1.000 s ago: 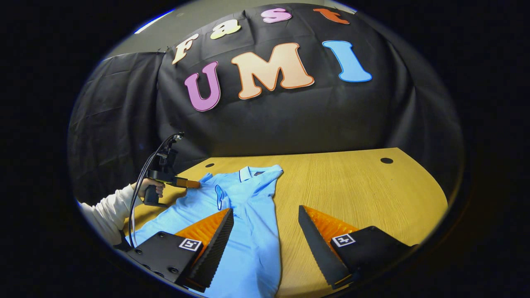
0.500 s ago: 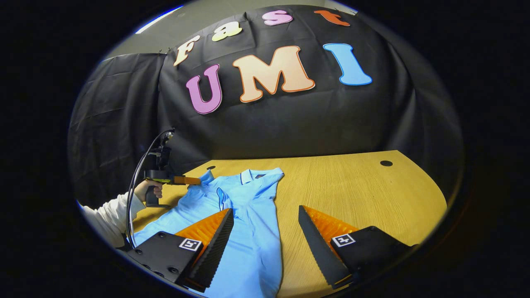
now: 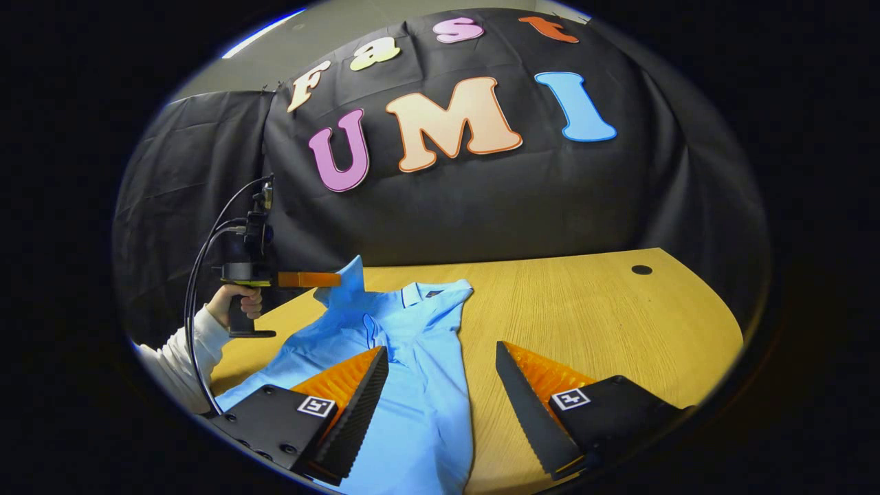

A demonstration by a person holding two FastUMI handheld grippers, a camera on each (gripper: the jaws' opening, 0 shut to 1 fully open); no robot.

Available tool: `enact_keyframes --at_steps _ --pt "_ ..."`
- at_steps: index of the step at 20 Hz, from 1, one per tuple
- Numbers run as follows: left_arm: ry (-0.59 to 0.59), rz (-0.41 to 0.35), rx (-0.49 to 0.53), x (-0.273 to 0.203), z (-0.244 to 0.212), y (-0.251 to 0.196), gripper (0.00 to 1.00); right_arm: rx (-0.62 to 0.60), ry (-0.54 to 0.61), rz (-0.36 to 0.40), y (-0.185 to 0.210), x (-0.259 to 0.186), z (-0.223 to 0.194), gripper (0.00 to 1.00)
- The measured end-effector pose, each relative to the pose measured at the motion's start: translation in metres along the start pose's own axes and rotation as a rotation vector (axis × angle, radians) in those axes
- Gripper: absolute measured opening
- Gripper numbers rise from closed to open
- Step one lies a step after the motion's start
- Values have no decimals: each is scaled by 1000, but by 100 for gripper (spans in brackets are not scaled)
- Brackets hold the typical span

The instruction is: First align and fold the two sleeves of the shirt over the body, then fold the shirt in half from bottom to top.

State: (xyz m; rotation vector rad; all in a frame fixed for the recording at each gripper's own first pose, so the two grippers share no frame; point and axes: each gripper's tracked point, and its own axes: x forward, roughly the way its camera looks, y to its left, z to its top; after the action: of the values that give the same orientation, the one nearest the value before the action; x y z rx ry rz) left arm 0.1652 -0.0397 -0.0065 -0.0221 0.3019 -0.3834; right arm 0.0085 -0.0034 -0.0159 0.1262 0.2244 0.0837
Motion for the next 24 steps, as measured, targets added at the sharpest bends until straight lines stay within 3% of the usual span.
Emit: enact_keyframes --at_steps 8,12,14,16,17,18,19,21,24 --pt "112 -114 252 34 -34 -106 0 1 -2 -12 -3 -3 3 98" --pt "213 -77 367 55 -72 -115 2 -3 -19 -9 -2 -9 9 98" --pt "237 -92 372 55 -85 -123 8 -2 -30 -11 -4 -13 12 98" --pt "249 -75 378 51 -88 -122 17 0 -37 -16 -6 -14 14 98" --pt "242 -64 383 49 -85 -120 37 3 -38 -16 -6 -14 15 98" --pt "226 -46 380 46 -81 -117 39 5 -35 -15 -5 -14 14 98" --pt "205 -25 368 43 -76 -113 68 5 -33 -13 -4 -13 13 98" --pt "168 18 340 29 -67 -104 89 0 -25 -8 -2 -11 11 98" --pt "146 85 301 -2 -66 -82 91 -18 -5 -3 4 -6 3 98"
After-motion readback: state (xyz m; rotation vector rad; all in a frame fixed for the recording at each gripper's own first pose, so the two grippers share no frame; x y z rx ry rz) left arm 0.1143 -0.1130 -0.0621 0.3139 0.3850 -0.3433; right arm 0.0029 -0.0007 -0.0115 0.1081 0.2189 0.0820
